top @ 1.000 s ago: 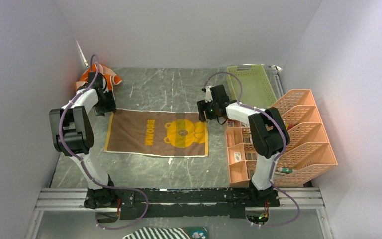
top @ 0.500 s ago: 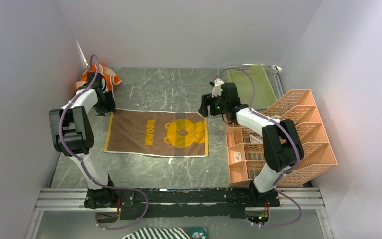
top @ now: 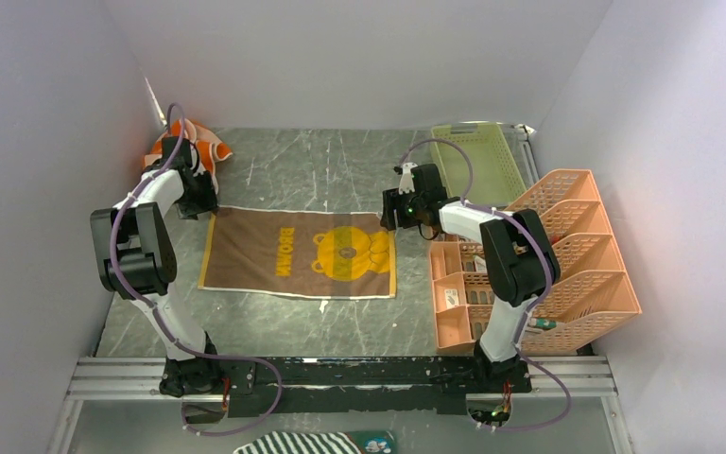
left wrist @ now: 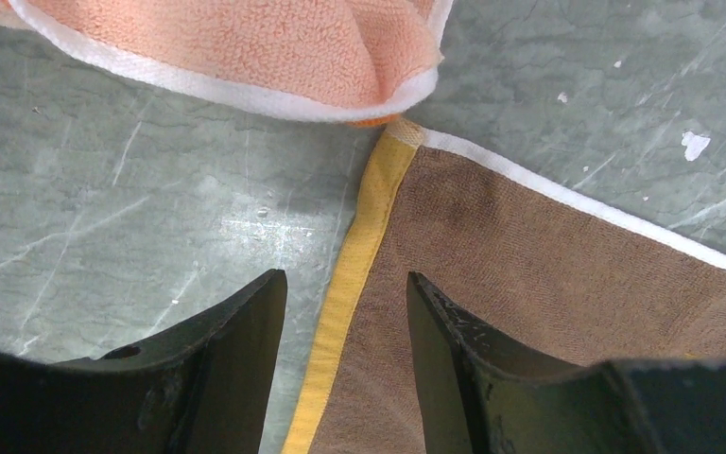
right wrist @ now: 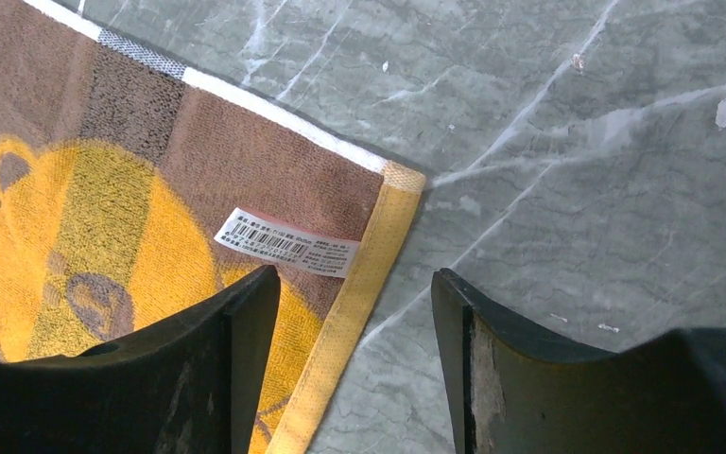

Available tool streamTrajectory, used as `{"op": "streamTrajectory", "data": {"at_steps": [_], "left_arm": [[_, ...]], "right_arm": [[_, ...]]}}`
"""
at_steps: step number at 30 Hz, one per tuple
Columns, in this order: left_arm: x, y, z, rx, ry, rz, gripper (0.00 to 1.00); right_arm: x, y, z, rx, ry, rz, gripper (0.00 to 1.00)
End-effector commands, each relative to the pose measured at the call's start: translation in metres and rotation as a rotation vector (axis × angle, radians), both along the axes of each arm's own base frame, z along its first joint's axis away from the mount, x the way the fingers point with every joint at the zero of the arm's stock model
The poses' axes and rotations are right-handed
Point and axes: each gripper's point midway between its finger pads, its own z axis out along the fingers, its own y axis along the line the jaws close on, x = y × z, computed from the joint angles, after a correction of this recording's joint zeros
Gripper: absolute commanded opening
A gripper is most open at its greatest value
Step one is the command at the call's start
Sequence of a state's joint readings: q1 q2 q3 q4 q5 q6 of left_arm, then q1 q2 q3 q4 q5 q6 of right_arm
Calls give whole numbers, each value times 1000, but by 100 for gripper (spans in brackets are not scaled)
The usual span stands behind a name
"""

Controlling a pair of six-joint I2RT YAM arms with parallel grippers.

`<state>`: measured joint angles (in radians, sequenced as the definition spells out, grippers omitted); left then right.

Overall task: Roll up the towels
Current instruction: Fold the towel at the center of the board.

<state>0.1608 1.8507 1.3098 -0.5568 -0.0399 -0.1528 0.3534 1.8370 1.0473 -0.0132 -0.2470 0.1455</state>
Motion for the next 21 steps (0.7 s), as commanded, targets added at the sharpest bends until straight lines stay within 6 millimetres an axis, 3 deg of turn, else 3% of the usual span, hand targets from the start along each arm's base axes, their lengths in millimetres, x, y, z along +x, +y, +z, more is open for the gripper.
{"op": "streamTrajectory", "data": {"at_steps": [1, 7, 21], "left_arm": [[6, 2, 14, -6, -51, -12, 61], [7, 2, 14, -7, -53, -11, 60], [8, 4, 17, -17, -67, -9, 60]], "right_arm": [[1, 3, 9, 22, -39, 27, 60], [-10, 18, 56, 193, -204, 93, 61], [14, -1, 31, 166, -126, -25, 49]]}}
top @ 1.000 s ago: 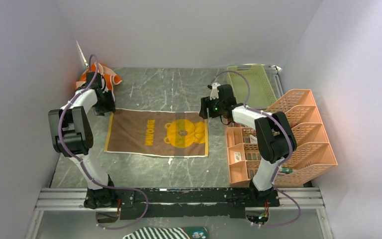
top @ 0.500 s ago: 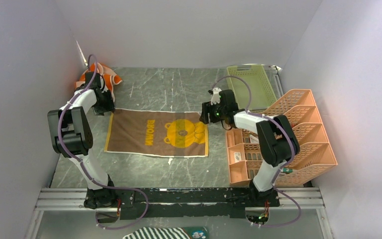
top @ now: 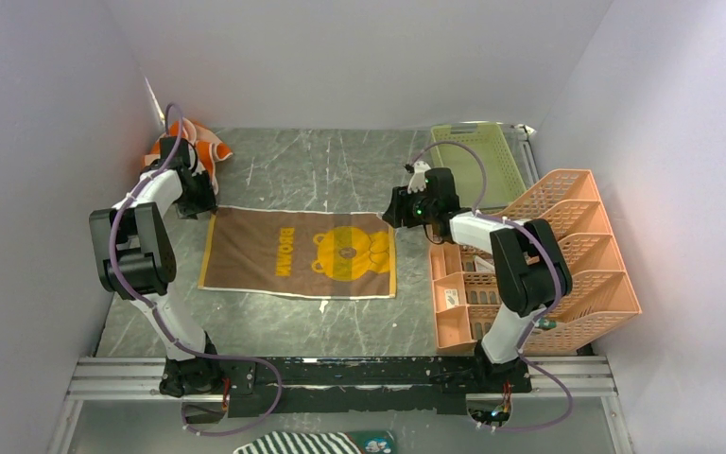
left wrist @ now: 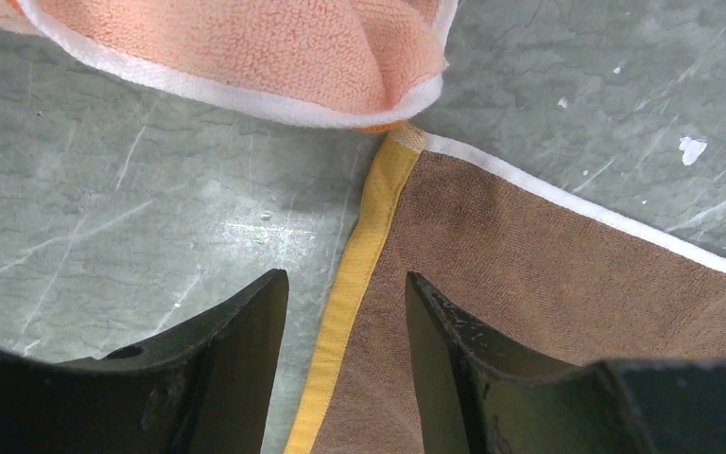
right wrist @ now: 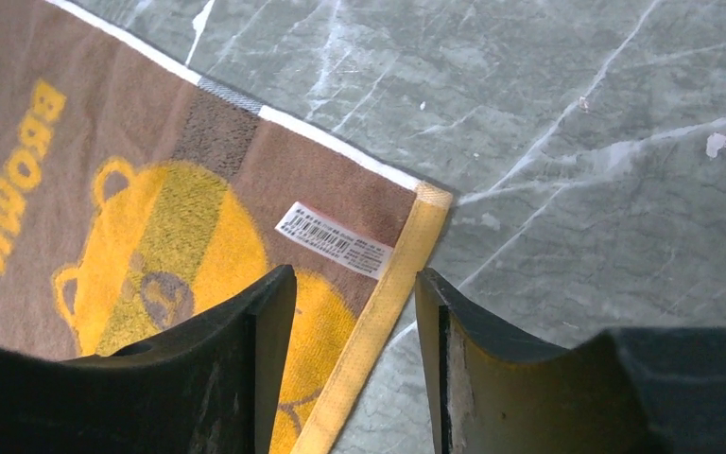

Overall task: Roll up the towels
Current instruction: Fold the towel at the center of the board.

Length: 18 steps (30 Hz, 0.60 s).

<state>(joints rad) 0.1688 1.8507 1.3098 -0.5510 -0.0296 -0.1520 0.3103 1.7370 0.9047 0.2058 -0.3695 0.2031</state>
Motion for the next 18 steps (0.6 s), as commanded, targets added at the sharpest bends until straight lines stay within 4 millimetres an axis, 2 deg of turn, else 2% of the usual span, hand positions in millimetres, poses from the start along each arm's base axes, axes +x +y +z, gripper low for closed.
{"op": "streamTrajectory", "data": {"at_steps": [1, 6, 8, 18], "left_arm": [[6, 2, 17, -11, -60, -11, 60], [7, 3, 18, -11, -64, -9, 59], [7, 3, 18, -13, -64, -9, 59], [8, 5, 18, -19, -63, -6, 59]], "right_arm": [[18, -4, -2, -8, -1, -41, 49], [20, -10, -27, -66, 60, -60, 47], [27, -11, -24, -79, 52, -66, 46], [27, -5, -38, -162, 65, -49, 44]]}}
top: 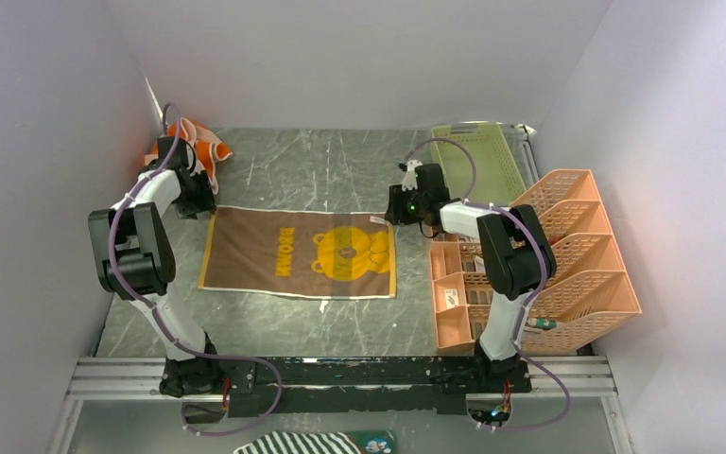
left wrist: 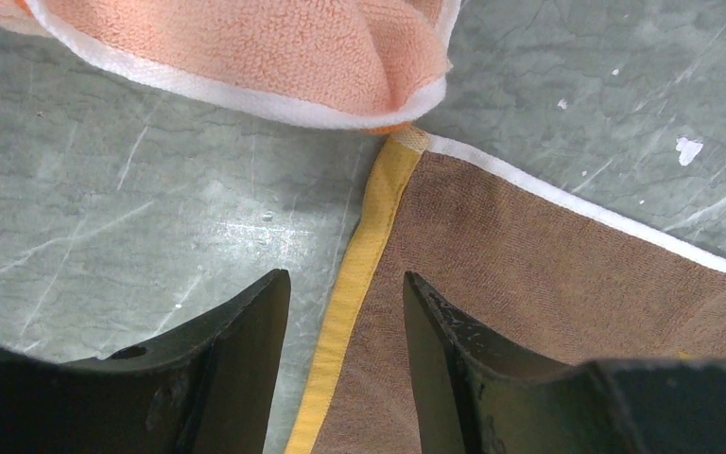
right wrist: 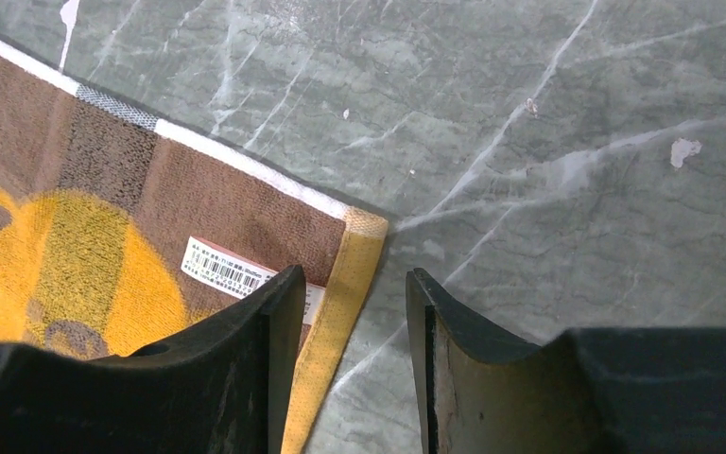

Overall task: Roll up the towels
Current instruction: Fold the towel at the center of the board.

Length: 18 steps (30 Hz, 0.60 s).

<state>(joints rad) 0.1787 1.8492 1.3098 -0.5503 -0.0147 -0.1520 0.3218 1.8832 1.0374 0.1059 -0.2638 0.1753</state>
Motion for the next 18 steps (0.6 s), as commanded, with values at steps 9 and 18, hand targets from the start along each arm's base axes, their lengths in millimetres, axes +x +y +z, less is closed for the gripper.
{"op": "streamTrajectory", "data": {"at_steps": [9, 18], "left_arm": [[7, 5, 16, -8, -57, -3, 58], [6, 7, 18, -1, -58, 3, 58]], "right_arm": [[1, 11, -17, -133, 6, 45, 43], [-9, 8, -38, -158, 70, 40, 33]]}}
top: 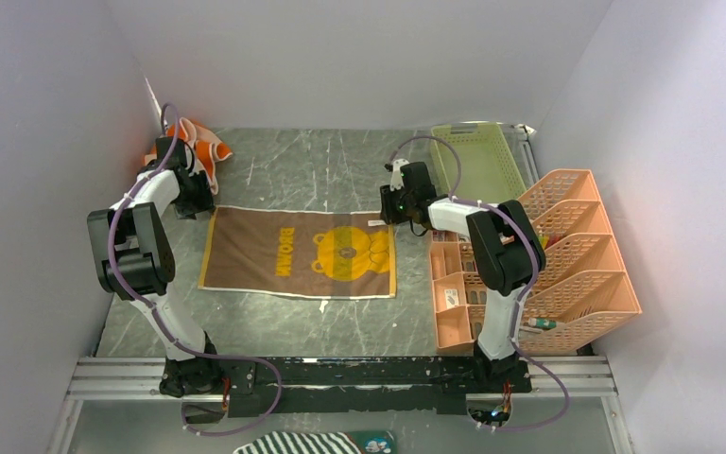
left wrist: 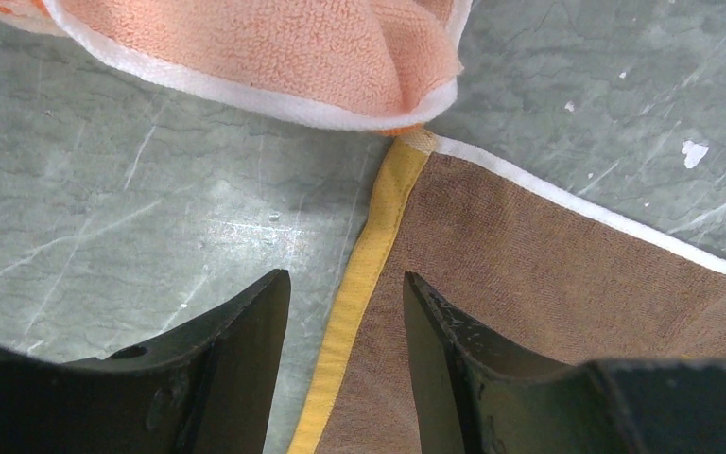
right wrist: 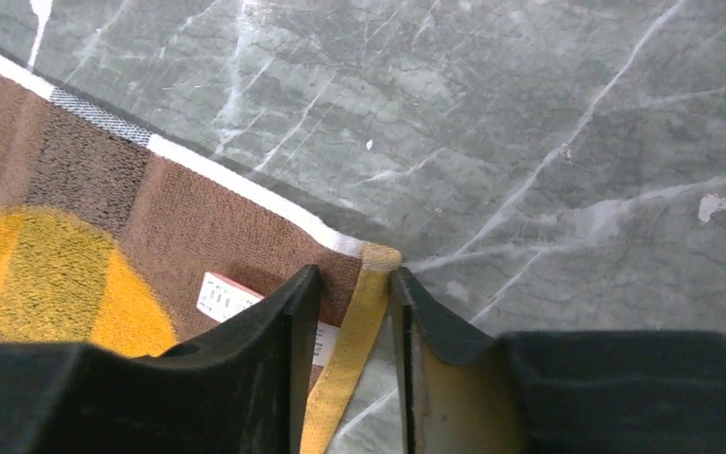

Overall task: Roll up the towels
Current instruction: Fold the towel at the center of the board.

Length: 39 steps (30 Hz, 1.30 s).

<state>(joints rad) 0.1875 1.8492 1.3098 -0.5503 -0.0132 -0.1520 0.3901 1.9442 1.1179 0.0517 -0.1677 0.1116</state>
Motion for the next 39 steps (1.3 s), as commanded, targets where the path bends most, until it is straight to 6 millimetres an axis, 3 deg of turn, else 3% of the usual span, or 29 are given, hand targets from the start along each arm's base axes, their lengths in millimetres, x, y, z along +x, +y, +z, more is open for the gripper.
{"op": "streamTrajectory", "data": {"at_steps": [1, 5, 7, 8, 16, 21, 27, 33, 36, 39], "left_arm": [[6, 5, 18, 1, -58, -3, 58], [6, 6, 18, -1, -61, 0, 59], [6, 5, 15, -4, -60, -9, 58], [7, 3, 13, -10, -60, -27, 57], [33, -29, 14, -145, -167, -177, 55], [51, -30, -7, -162, -145, -178, 55], [75, -44, -21, -162, -165, -234, 54], [69, -34, -45, -71, -76, -192, 47], [63, -33, -49, -64, -61, -186, 38], [57, -38, -42, -83, -60, -199, 43]], "right_arm": [[-16, -10, -30, -48, 93, -16, 29], [-11, -17, -28, -42, 88, -57, 16], [-5, -20, -25, -39, 80, -68, 1], [0, -22, -21, -36, 70, -73, 0], [41, -30, 1, -11, 2, -70, 0], [52, -26, 1, -5, -4, -46, 0], [55, -23, 2, 2, -7, -21, 0], [56, -27, 3, 4, -9, -23, 0], [57, -29, 5, 5, -7, -25, 0], [59, -31, 10, 10, -12, -27, 0]]}}
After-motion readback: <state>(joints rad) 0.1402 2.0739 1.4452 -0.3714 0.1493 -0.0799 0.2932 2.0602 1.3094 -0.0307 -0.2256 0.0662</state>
